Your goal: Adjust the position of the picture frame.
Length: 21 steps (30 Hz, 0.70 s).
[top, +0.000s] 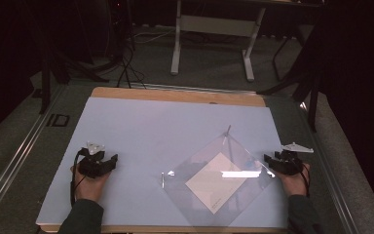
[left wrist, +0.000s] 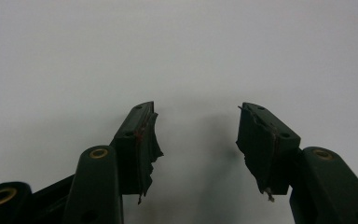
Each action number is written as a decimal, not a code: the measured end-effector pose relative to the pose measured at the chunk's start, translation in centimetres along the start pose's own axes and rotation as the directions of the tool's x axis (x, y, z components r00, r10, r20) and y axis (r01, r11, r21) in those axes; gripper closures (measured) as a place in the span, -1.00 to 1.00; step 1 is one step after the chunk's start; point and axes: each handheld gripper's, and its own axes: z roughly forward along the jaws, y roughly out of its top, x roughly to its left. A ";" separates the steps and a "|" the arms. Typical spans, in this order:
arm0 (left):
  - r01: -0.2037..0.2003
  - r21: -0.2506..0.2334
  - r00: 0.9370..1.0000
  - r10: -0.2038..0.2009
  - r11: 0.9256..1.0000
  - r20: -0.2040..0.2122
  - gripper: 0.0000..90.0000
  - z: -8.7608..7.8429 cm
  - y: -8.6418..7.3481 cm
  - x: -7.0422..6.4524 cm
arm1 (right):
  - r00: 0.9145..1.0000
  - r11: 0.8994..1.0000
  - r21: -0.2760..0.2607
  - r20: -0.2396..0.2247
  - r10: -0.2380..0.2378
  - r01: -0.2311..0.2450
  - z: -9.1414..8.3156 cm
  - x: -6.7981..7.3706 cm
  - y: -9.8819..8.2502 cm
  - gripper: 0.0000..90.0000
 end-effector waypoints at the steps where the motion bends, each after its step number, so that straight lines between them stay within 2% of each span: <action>1: -0.005 -0.010 1.000 0.005 1.000 0.009 0.06 -0.2 0.0 -0.1 | 1.000 1.000 -0.004 -0.006 -0.010 0.010 0.0 0.1 0.1 0.06; 4: -0.017 -0.018 0.999 0.017 1.000 0.031 0.10 -0.5 0.1 -0.4 | 0.999 0.999 0.000 -0.006 -0.036 0.036 0.1 0.5 0.3 0.10; 6: -0.035 -0.042 0.998 0.037 0.999 0.055 0.16 -1.1 0.1 -0.7 | 0.998 0.999 -0.003 -0.021 -0.055 0.055 0.1 0.9 0.6 0.14; 9: -0.030 -0.065 0.996 0.035 0.997 0.087 0.19 -1.6 0.2 -1.1 | 0.997 0.996 -0.022 -0.018 -0.081 0.081 0.0 1.3 1.2 0.17; 14: -0.040 -0.075 0.992 0.049 0.996 0.120 0.19 -2.3 0.5 -2.1 | 0.995 0.996 -0.058 -0.067 -0.078 0.074 -0.2 1.4 2.3 0.32; 18: -0.072 -0.092 0.984 0.086 0.993 0.158 0.22 -2.8 0.4 -3.4 | 0.990 0.994 -0.055 -0.103 -0.100 0.095 0.1 1.7 3.3 0.45; 21: -0.083 -0.097 0.977 0.100 0.992 0.190 0.27 -3.0 0.3 -4.2 | 0.986 0.992 -0.080 -0.125 -0.106 0.096 0.1 2.1 4.1 0.52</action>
